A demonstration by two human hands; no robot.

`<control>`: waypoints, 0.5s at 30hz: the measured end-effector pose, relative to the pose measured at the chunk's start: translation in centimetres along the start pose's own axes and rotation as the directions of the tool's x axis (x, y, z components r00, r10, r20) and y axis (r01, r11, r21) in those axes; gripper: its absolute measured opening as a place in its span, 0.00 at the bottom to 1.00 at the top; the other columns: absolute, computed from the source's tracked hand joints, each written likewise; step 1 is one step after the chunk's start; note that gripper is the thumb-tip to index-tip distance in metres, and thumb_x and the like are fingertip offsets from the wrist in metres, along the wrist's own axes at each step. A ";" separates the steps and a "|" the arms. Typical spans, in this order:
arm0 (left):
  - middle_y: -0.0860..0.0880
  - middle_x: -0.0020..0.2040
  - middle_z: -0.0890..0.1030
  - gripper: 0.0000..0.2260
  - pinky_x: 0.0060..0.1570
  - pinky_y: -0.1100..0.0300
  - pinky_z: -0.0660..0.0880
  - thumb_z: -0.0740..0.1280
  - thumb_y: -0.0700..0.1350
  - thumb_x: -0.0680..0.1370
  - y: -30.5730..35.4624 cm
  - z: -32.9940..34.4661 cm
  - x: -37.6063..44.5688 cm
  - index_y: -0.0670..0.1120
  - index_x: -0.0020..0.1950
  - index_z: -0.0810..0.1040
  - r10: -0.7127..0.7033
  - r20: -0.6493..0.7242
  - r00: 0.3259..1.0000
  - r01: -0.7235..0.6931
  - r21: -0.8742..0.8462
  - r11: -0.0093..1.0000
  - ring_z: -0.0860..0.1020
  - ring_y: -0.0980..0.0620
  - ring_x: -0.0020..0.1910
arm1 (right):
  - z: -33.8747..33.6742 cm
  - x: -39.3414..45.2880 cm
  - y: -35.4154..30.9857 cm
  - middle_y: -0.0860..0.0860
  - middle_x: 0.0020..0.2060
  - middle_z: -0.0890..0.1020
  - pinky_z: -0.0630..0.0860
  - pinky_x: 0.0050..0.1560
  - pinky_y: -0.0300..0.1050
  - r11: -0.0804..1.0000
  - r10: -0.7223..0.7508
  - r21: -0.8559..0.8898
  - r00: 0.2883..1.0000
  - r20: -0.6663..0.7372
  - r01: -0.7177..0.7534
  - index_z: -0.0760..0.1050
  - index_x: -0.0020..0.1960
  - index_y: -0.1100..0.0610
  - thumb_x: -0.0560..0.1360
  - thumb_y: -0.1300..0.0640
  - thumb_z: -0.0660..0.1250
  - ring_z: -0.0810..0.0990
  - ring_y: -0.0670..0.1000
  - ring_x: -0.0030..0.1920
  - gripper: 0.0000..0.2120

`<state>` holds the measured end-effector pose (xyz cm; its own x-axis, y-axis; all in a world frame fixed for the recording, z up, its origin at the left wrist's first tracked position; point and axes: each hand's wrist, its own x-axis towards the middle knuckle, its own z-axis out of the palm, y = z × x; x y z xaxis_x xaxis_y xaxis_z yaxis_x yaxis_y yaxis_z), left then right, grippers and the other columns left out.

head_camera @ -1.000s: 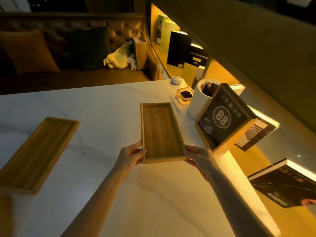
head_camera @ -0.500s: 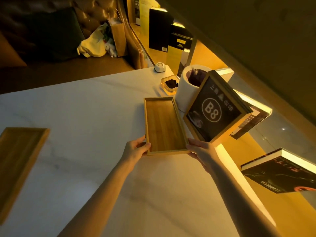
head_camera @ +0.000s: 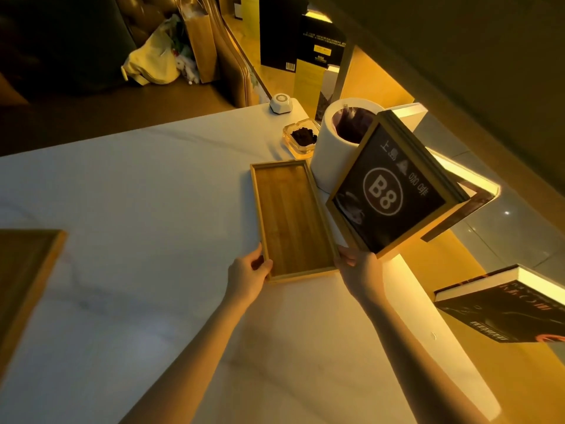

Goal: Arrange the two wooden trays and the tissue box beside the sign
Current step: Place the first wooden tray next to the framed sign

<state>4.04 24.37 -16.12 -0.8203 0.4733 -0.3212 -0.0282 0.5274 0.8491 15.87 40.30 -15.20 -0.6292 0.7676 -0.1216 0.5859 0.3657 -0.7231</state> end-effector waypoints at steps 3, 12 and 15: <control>0.37 0.59 0.77 0.22 0.53 0.64 0.66 0.65 0.42 0.75 0.0 0.9 0.0 0.39 0.67 0.66 0.058 -0.032 0.998 -0.053 0.138 0.989 0.76 0.43 0.58 | 0.4 -0.1 0.2 0.57 0.51 0.83 0.72 0.46 0.41 0.997 -0.025 -0.069 0.994 -0.110 0.018 0.77 0.56 0.62 0.74 0.65 0.63 0.80 0.56 0.49 0.11; 0.38 0.57 0.74 0.21 0.50 0.66 0.64 0.65 0.43 0.75 -0.7 1.6 0.3 0.40 0.67 0.67 0.098 -0.030 0.995 -0.086 0.281 0.956 0.75 0.43 0.54 | 1.4 -0.5 0.9 0.58 0.49 0.83 0.73 0.46 0.44 0.990 -0.056 -0.136 0.986 -0.155 0.034 0.76 0.56 0.62 0.76 0.63 0.61 0.81 0.58 0.48 0.11; 0.38 0.55 0.75 0.19 0.48 0.67 0.66 0.63 0.44 0.75 -0.5 1.2 0.1 0.40 0.65 0.70 0.125 -0.004 0.992 -0.119 0.277 0.953 0.76 0.44 0.53 | 1.4 -1.0 0.5 0.58 0.51 0.82 0.73 0.48 0.43 0.987 -0.066 -0.155 0.983 -0.172 0.039 0.74 0.59 0.61 0.76 0.63 0.61 0.80 0.57 0.50 0.13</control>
<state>4.66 25.03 -17.12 -0.8197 0.5327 -0.2107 0.2291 0.6420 0.7317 16.07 38.94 -16.40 -0.5692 0.8210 0.0449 0.6329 0.4723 -0.6134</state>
